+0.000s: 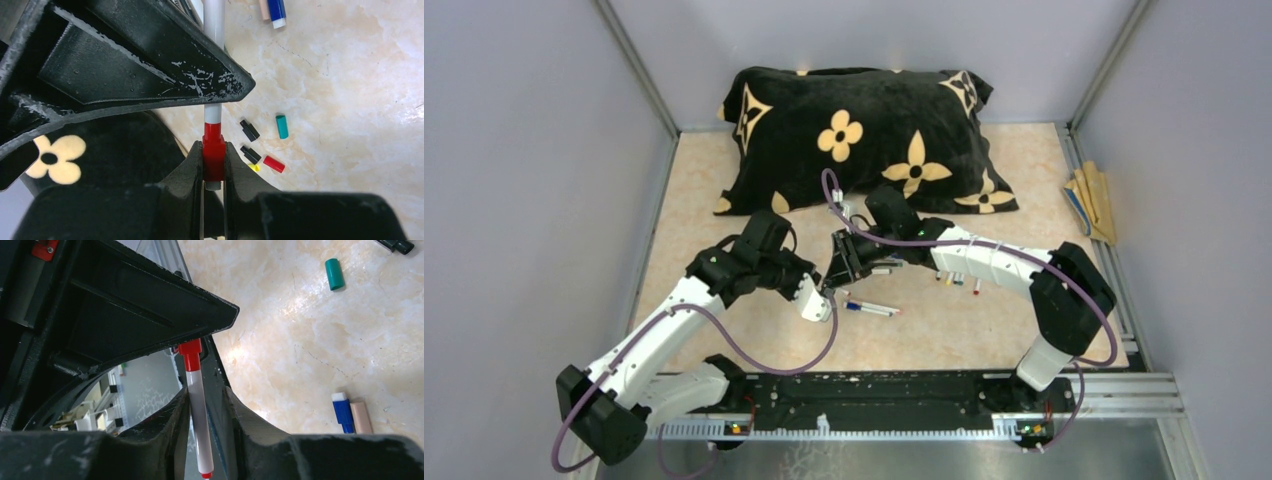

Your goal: Open the pen caps

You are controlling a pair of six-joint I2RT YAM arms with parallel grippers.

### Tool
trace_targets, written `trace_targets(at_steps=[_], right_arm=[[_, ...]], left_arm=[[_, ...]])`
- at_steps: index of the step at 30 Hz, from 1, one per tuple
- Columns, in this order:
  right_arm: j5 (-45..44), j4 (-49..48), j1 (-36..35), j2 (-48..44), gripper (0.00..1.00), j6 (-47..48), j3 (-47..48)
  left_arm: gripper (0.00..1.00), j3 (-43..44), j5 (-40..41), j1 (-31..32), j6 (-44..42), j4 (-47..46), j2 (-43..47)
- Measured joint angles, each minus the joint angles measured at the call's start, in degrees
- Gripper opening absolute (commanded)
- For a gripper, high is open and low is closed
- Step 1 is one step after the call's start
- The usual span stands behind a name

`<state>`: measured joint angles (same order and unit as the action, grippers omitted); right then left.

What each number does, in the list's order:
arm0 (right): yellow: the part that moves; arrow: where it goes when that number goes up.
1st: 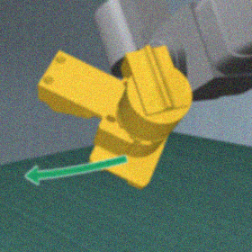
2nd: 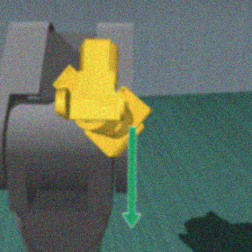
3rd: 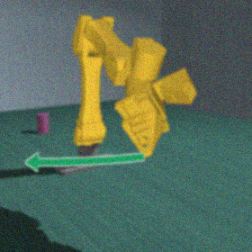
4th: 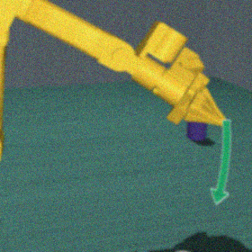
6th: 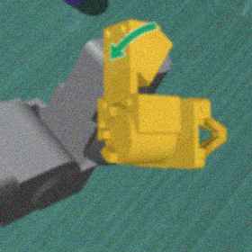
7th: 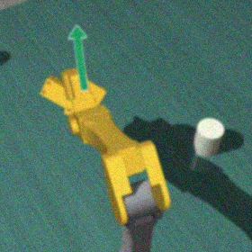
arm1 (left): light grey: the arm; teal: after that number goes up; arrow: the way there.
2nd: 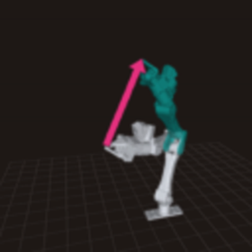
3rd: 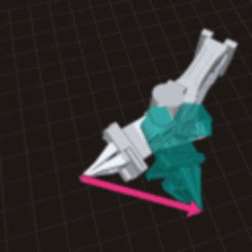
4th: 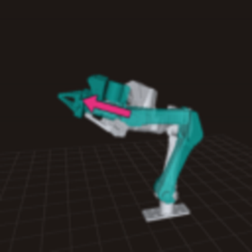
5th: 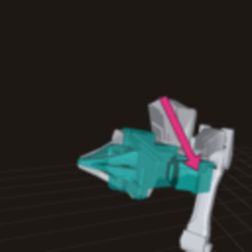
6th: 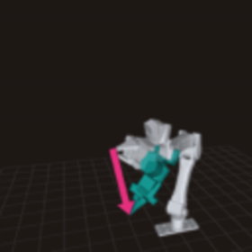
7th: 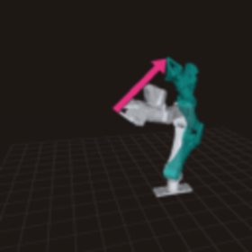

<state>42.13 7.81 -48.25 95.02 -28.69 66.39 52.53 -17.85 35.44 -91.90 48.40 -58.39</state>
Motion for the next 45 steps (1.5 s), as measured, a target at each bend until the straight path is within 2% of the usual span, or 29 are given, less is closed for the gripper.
trace_targets(at_steps=[3,4,10,16,24,29,35,37,45], right_arm=[[0.42,-1.29,0.00,0.00,0.03,-1.09,-0.02],[0.57,-1.46,-0.04,0.00,0.00,-1.05,-0.02],[0.24,-2.58,-0.11,-0.55,0.00,-0.90,-1.07],[-4.92,-4.74,0.46,-3.78,0.00,-0.28,-6.05],[-12.90,-9.66,2.38,-10.58,0.00,1.27,-12.39],[-9.35,2.78,6.84,-18.71,0.00,2.56,-19.34],[-9.53,9.09,9.97,-19.28,0.00,4.13,-19.89],[-13.40,10.25,10.32,-19.28,0.00,4.26,-19.85],[-42.64,8.15,10.58,-19.89,0.00,-0.11,-19.85]], left_arm=[[0.00,0.33,0.09,0.00,1.33,-0.09,-0.11],[0.00,0.33,0.15,-0.02,1.73,-0.07,-0.13],[0.00,-0.28,1.55,0.13,2.40,-0.90,-0.09],[0.00,-3.15,2.29,0.52,2.32,-7.26,-2.21],[0.00,-3.08,-8.09,-5.22,0.70,-14.97,-7.04],[0.00,-2.82,5.25,-17.55,0.50,-14.40,-11.45],[0.00,-3.78,8.66,-18.45,-0.33,-14.43,-12.70],[0.00,-3.85,8.57,-18.45,0.24,-14.64,-13.31],[0.00,-1.16,6.97,-18.45,11.45,-14.56,-23.89]])
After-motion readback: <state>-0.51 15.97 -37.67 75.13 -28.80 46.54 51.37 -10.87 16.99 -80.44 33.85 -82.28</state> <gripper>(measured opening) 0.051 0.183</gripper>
